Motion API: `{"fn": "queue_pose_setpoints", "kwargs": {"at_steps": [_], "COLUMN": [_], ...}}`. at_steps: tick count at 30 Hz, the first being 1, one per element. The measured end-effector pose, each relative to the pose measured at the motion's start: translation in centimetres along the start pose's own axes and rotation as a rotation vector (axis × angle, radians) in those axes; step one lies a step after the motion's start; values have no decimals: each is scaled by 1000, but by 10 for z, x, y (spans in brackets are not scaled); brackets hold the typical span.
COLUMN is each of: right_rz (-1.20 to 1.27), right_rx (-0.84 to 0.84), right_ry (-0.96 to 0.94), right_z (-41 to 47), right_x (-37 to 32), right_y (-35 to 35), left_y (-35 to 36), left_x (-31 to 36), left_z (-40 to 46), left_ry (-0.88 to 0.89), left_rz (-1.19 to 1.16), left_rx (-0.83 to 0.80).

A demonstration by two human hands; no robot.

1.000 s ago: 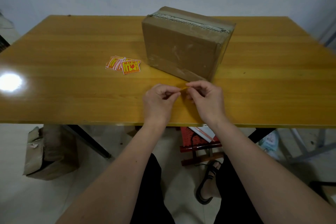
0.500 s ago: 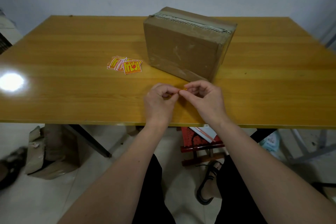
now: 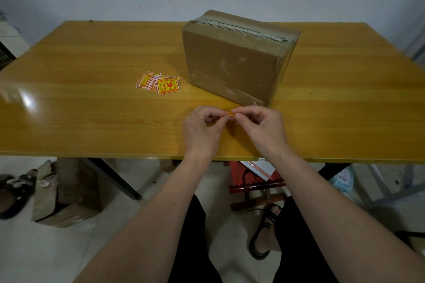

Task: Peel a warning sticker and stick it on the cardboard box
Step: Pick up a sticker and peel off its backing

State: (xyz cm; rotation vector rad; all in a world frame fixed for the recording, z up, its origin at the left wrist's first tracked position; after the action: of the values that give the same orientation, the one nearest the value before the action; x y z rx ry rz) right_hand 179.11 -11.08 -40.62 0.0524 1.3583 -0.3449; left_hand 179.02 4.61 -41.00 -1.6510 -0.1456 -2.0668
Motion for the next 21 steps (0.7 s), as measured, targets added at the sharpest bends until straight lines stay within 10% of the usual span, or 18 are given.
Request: {"fn": "queue_pose_setpoints", "kwargs": {"at_steps": [21], "right_rz": [23], "right_rx": [13], "right_ry": [-3], "right_z": [1], "right_x": [2], "right_y": [-1], "left_y": [2], "left_x": [3], "left_z": [0], "left_ry": [47], "left_rz": [27], "left_rx": [-19]}}
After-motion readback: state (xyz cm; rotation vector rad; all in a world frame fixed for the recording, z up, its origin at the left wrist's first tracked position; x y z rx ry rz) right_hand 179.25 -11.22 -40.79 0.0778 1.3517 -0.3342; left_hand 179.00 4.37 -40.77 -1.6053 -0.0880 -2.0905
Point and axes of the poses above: each hand's wrist, its own z-axis towards the middle knuckle, its own y-axis out of the palm, x = y × z, the point moved 10 cm from there along z, towards the middle knuckle, and after that the axes turned 9 degrees about x, right-handed, at the moved point
